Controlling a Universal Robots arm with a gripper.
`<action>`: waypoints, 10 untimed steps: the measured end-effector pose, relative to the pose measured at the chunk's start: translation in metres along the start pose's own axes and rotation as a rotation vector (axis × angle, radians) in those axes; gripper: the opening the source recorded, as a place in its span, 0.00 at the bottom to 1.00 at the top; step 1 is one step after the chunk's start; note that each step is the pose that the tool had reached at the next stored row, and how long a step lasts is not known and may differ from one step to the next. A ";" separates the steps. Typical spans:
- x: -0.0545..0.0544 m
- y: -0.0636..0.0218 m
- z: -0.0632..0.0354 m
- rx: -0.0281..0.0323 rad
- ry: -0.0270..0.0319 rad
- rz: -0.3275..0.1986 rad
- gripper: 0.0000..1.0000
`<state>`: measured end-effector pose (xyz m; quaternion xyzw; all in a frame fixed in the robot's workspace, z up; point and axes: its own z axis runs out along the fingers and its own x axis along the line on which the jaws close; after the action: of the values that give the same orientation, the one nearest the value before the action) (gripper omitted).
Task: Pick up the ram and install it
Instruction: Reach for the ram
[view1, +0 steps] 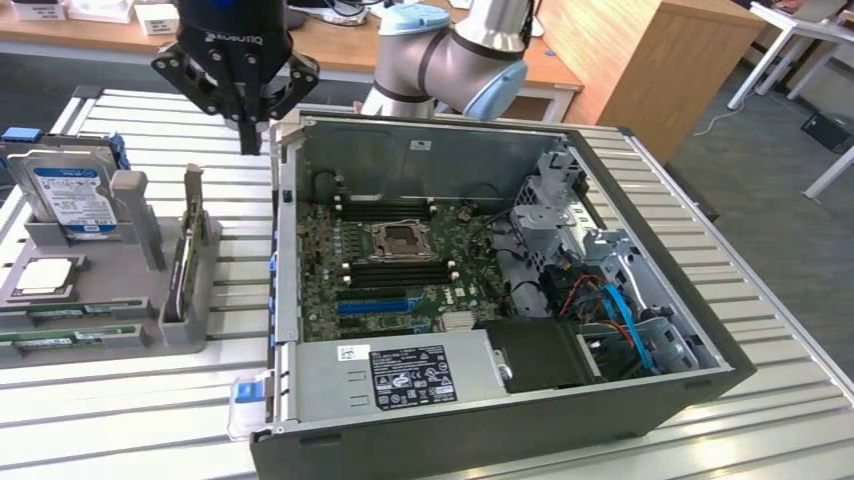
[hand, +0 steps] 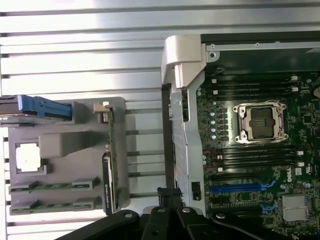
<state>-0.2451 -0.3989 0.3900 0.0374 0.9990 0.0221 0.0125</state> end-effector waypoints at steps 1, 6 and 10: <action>0.003 -0.0002 0.0000 0.0000 0.0000 0.000 0.11; 0.017 -0.0013 0.0002 -0.0001 0.0000 0.000 0.11; 0.028 -0.0021 0.0004 0.0000 0.0000 0.000 0.11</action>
<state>-0.2733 -0.3989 0.3888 0.0374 0.9990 0.0221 0.0125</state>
